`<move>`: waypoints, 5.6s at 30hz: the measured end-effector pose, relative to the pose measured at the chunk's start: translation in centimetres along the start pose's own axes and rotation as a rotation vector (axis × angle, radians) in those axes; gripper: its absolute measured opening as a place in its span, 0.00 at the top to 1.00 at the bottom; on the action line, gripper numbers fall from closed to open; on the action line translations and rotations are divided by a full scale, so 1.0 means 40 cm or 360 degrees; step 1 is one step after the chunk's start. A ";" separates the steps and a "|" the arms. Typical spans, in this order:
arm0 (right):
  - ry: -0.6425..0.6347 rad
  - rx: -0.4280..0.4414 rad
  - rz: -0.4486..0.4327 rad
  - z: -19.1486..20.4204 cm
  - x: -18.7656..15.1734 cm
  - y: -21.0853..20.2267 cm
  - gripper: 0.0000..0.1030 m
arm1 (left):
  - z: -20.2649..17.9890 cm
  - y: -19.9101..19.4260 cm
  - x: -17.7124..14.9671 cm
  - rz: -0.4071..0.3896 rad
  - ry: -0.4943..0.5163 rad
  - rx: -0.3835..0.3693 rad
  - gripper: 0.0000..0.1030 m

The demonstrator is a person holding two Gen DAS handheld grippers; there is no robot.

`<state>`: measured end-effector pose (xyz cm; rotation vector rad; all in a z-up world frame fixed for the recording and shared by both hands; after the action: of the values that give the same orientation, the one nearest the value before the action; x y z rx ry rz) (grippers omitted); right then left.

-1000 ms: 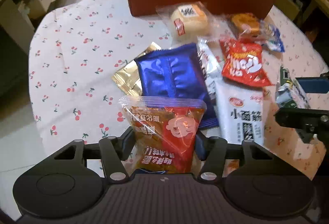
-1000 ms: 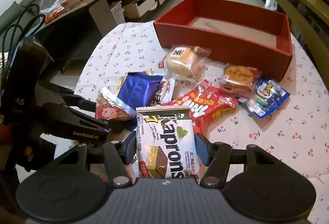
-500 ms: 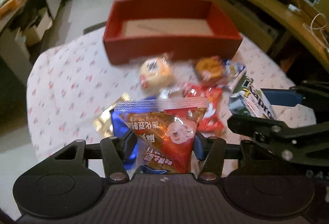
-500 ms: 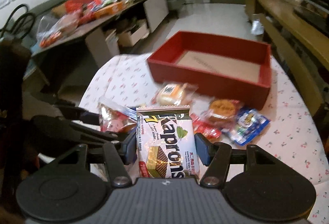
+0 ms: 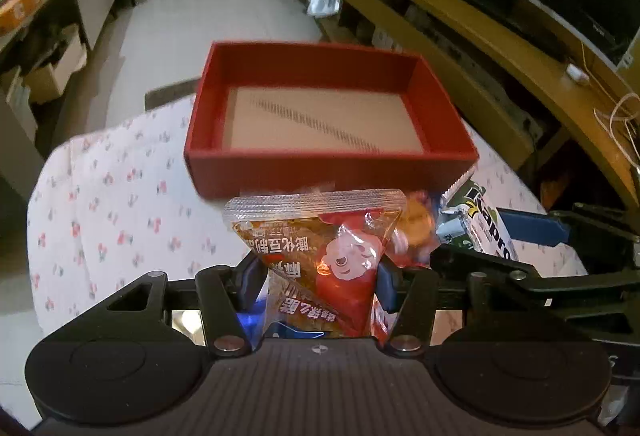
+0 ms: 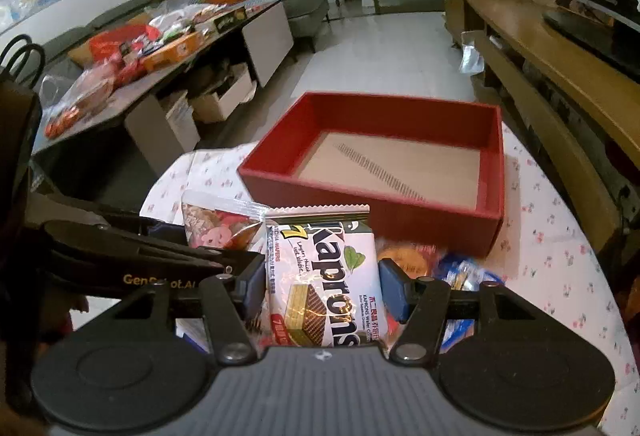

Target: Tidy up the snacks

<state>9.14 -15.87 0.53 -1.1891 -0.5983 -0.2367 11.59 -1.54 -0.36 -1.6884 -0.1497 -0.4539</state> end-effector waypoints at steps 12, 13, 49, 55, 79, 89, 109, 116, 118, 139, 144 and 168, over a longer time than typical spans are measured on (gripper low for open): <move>0.0109 -0.0046 -0.0085 -0.091 0.186 0.052 0.30 | 0.010 0.040 0.213 -0.0092 -0.0041 0.0020 0.40; 0.0116 -0.0042 -0.0090 -0.100 0.205 0.061 0.30 | 0.011 0.044 0.232 -0.0100 -0.0042 0.0023 0.40; 0.0076 -0.0256 0.0105 -0.218 0.324 0.393 0.29 | 0.100 0.320 0.368 -0.0023 -0.0069 0.0294 0.31; 0.0057 -0.0274 0.0070 -0.203 0.336 0.366 0.27 | 0.104 0.294 0.371 -0.0036 -0.0100 0.0288 0.25; 0.0117 -0.0248 -0.0051 -0.120 0.261 0.165 0.26 | 0.065 0.150 0.311 -0.0130 -0.0100 0.0240 0.12; 0.0186 -0.0173 -0.0054 -0.066 0.157 0.091 0.26 | 0.048 0.079 0.199 -0.0138 -0.0130 0.0200 0.12; 0.0123 -0.0091 0.0172 0.048 -0.061 0.080 0.26 | 0.071 0.063 -0.057 0.0051 -0.0151 0.0201 0.12; 0.0107 -0.0080 0.0275 0.072 -0.133 0.083 0.25 | 0.080 0.083 -0.138 0.0147 -0.0175 0.0174 0.09; 0.0106 -0.0095 0.0289 0.073 -0.144 0.083 0.25 | 0.086 0.093 -0.141 0.0167 -0.0190 0.0185 0.08; 0.0081 -0.0095 0.0379 0.081 -0.198 0.091 0.20 | 0.093 0.143 -0.162 0.0263 -0.0259 0.0230 0.32; 0.0078 -0.0051 0.0449 0.114 -0.235 0.113 0.16 | 0.103 0.115 -0.154 0.0217 -0.0268 0.0195 0.32; -0.0148 -0.0138 0.0493 0.135 -0.284 0.139 0.51 | 0.078 0.092 -0.186 0.0259 -0.0154 0.0103 0.32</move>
<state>0.75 -10.37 -8.90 -1.3641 -0.4798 0.0559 6.74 2.04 -6.88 -1.6446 -0.0958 -0.2434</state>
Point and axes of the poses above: each gripper's, at about its wrist camera, not at the fingertips, and y roughly the way its jaws point, z to its left, x to its top, the point moved 4 cm from there along y, roughly the way its jaws point, and after that the axes turned 12 degrees about z, right-handed, at the moved point
